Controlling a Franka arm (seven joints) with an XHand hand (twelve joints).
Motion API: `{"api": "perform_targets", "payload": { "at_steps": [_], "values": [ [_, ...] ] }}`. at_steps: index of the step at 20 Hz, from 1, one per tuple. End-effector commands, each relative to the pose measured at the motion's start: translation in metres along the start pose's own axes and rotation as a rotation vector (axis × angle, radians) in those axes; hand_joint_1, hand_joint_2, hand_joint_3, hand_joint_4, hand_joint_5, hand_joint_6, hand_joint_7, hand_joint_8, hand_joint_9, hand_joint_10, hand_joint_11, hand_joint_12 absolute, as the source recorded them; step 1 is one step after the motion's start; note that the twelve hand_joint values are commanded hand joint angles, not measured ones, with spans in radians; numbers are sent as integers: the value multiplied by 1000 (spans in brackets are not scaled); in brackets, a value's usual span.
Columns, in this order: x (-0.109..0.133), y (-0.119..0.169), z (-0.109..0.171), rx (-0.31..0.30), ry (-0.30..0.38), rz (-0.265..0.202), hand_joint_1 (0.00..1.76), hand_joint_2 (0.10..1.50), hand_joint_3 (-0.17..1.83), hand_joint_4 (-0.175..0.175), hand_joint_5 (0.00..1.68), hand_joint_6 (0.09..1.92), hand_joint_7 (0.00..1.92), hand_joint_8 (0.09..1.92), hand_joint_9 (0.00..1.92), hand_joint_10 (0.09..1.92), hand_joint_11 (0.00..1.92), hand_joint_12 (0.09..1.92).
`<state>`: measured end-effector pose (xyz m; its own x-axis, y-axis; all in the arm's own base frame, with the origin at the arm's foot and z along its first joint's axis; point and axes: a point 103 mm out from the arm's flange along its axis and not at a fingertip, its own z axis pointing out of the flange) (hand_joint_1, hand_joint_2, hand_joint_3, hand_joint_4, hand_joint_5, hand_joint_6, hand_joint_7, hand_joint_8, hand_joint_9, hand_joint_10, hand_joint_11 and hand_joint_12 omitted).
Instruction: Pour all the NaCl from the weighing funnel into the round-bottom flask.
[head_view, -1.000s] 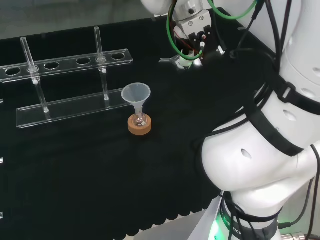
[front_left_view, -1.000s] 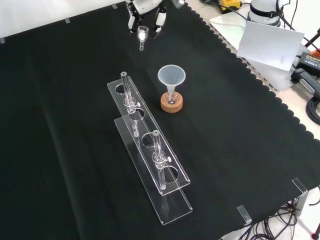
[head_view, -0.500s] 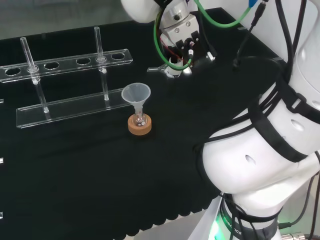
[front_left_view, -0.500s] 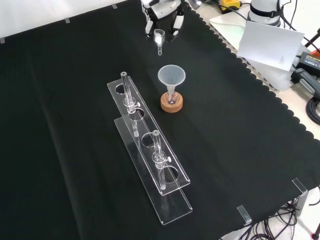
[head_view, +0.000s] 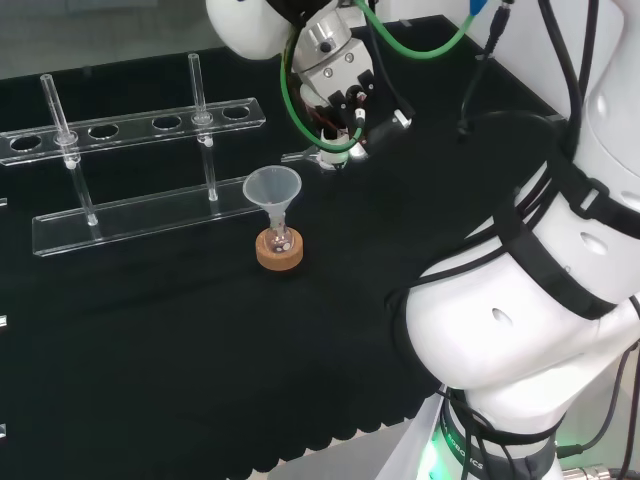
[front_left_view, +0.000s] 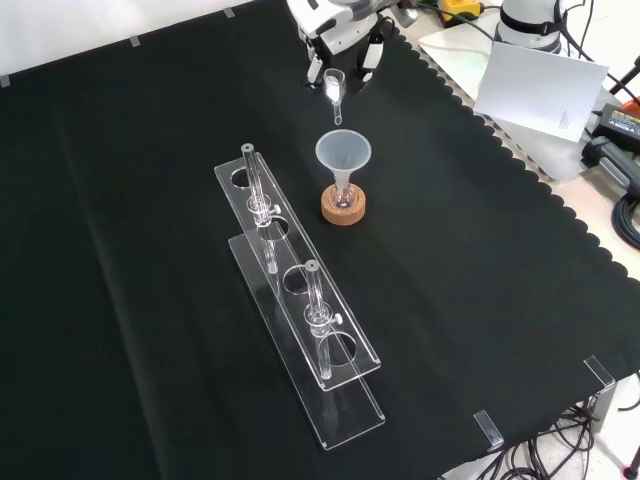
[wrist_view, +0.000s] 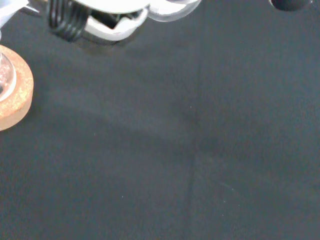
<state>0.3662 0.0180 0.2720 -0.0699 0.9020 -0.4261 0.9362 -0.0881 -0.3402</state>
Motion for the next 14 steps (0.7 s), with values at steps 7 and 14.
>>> {"api": "perform_targets", "payload": {
  "at_steps": [7,14],
  "values": [
    [10,4,-5,25,-119,-7,1127,745,438,175,1355,439,1487,243,1657,87,1422,644],
    [10,5,-5,33,-155,-7,1127,746,438,175,1355,439,1488,240,1657,87,1423,642]
  ]
}}
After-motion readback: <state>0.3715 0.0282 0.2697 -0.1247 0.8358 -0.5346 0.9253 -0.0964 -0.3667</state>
